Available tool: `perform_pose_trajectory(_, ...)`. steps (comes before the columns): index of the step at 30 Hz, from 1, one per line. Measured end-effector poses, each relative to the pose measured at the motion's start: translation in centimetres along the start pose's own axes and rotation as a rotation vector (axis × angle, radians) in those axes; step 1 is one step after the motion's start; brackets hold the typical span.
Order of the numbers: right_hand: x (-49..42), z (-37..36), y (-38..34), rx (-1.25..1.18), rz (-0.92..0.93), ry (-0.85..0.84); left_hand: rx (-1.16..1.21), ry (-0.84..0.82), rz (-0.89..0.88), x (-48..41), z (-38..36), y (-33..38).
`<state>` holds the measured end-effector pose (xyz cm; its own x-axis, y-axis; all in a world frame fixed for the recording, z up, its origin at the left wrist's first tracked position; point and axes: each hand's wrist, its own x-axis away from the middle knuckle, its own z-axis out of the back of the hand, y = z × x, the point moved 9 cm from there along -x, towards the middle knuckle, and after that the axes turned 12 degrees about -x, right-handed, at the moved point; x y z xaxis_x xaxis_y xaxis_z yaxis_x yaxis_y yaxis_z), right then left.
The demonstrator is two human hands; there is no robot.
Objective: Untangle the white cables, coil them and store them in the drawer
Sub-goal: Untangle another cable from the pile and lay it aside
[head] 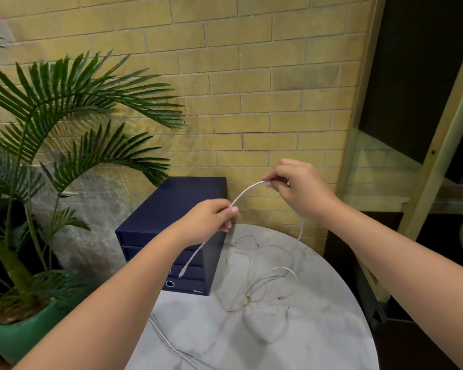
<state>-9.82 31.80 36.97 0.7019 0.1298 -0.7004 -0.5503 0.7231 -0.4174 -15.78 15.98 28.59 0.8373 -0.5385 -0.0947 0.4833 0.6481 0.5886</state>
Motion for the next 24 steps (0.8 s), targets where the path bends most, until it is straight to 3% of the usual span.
perform_pose_trajectory(4,0.1,-0.4,0.4,-0.028,-0.021,0.008,-0.023,0.361,0.019,0.1,3.4,1.2)
perform_pose_trajectory(6,0.4,-1.0,0.7,-0.036,-0.035,-0.005,0.019,0.448,0.047,0.3,3.9,1.0)
perform_pose_trajectory(13,0.6,-2.4,0.9,-0.129,-0.045,-0.051,-0.116,0.266,-0.067,-0.6,2.7,4.0)
perform_pose_trajectory(17,1.1,-3.0,2.2,-0.142,-0.153,-0.058,-0.162,0.415,-0.111,0.0,4.5,4.7)
perform_pose_trajectory(24,4.4,-5.1,8.8,0.001,-0.469,-0.243,0.131,0.614,-0.046,1.2,8.1,1.6)
